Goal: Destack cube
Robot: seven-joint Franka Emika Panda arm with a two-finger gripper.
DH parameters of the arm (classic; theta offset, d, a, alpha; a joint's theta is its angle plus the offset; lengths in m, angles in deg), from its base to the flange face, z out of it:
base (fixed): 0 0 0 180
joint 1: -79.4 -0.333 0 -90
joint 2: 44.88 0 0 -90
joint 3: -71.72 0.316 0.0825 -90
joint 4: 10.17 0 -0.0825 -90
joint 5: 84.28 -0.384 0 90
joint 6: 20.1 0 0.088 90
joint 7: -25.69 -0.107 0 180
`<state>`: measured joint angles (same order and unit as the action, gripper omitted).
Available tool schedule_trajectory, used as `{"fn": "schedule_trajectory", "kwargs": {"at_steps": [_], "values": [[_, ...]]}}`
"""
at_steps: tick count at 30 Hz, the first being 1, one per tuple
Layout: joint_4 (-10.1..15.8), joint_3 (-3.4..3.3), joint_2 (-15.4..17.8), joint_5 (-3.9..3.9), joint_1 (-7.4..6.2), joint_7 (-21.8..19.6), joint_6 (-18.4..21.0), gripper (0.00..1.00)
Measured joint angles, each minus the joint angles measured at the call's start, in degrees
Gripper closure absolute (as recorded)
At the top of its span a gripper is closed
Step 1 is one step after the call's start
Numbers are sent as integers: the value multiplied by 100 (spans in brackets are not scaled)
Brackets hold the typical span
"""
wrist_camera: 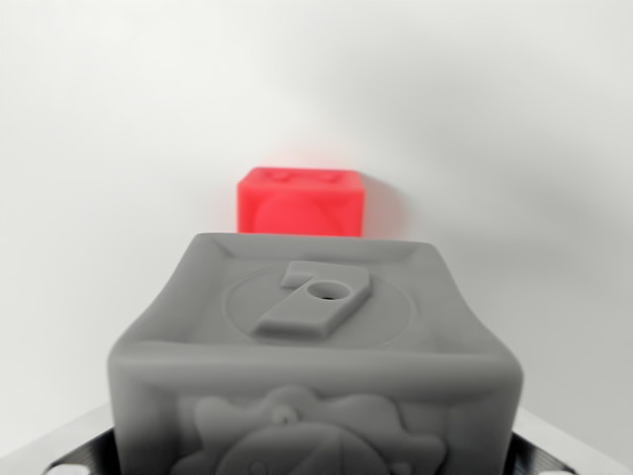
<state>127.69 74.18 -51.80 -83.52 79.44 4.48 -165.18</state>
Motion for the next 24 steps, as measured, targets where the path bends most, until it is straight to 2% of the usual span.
{"fn": "schedule_trajectory", "kwargs": {"at_steps": [24], "values": [[-726, -72, -575, 0, 234, 583, 163, 100]]}}
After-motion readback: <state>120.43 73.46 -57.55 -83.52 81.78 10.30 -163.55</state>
